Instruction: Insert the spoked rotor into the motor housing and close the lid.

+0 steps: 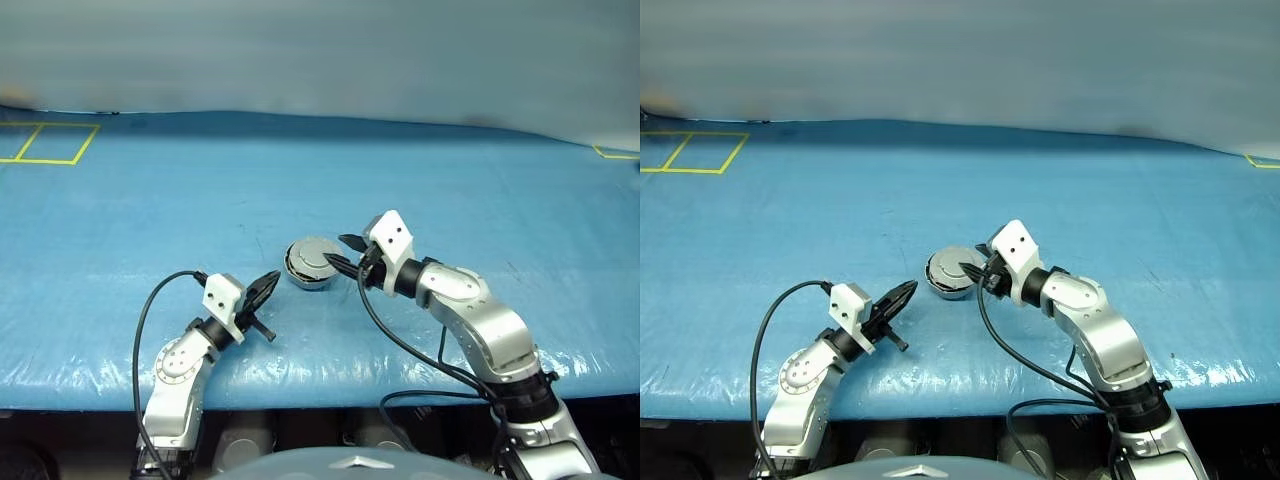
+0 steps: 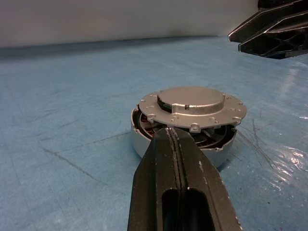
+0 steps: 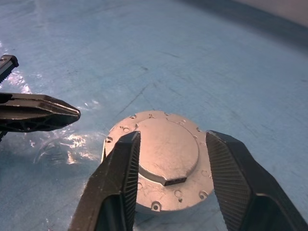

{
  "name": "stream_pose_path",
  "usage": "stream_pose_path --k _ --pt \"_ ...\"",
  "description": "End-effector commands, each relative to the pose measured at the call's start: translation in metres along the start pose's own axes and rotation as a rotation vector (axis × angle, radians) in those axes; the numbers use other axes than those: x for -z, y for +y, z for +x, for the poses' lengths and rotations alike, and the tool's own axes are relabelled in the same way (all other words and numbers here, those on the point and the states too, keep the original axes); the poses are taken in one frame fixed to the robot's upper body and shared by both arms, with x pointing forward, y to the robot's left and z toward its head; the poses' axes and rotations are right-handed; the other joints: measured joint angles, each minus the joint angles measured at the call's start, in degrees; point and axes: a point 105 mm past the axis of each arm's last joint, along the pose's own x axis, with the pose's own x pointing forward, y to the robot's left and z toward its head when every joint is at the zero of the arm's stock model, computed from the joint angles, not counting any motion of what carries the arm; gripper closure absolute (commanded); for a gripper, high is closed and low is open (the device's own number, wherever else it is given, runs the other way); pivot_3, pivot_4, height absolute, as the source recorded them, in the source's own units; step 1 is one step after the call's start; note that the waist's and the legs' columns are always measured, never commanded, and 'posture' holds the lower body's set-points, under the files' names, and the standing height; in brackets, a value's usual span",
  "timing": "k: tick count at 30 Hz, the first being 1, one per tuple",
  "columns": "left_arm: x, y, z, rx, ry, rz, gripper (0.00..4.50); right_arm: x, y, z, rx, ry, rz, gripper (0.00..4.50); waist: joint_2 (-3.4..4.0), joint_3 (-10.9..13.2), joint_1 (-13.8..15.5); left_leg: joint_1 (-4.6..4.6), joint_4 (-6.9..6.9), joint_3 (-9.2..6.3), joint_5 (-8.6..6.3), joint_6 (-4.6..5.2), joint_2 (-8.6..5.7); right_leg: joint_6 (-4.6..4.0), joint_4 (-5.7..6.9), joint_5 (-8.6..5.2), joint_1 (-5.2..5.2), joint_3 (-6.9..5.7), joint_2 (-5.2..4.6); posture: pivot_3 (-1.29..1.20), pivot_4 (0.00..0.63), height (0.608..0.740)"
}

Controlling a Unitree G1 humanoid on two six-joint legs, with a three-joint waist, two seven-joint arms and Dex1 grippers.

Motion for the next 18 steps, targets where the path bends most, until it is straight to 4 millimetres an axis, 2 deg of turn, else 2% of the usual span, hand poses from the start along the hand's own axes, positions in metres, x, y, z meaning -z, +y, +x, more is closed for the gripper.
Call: stream_pose_path --k 1,4,10,18 --pt "-0.007 -0.008 -0.002 -0.027 -0.060 0.042 4.50 -0.007 0.004 0.012 -0.096 -0.025 -0.043 0.97 0.03 0.01 -0.17 -0.03 0.00 0.01 0.00 0.01 0.00 0.00 -0.01 0.00 -0.02 0.00 0.00 0.00 0.150 0.740" --pt "0.003 -0.010 -0.006 -0.067 -0.049 0.011 4.50 -0.005 0.000 0.024 -0.117 -0.016 -0.081 0.01 0.07 0.02 -0.40 -0.03 -0.01 0.04 -0.02 0.04 0.00 0.00 -0.03 0.00 -0.02 0.01 0.00 0.00 0.150 0.740" --pt "0.013 -0.018 -0.008 -0.072 -0.036 -0.018 4.50 0.007 -0.008 0.039 -0.115 0.014 -0.103 0.01 0.10 0.04 -0.48 -0.05 -0.02 0.06 -0.03 0.04 0.00 0.00 -0.03 0.00 -0.05 -0.01 0.00 0.00 0.150 0.740" --pt "0.011 -0.016 -0.006 -0.093 -0.056 -0.019 4.50 0.030 -0.010 0.042 -0.121 0.066 -0.027 0.01 0.18 0.02 -0.55 -0.02 -0.04 0.10 -0.03 0.04 0.04 0.00 -0.04 0.00 -0.06 -0.02 -0.01 0.00 0.150 0.740"
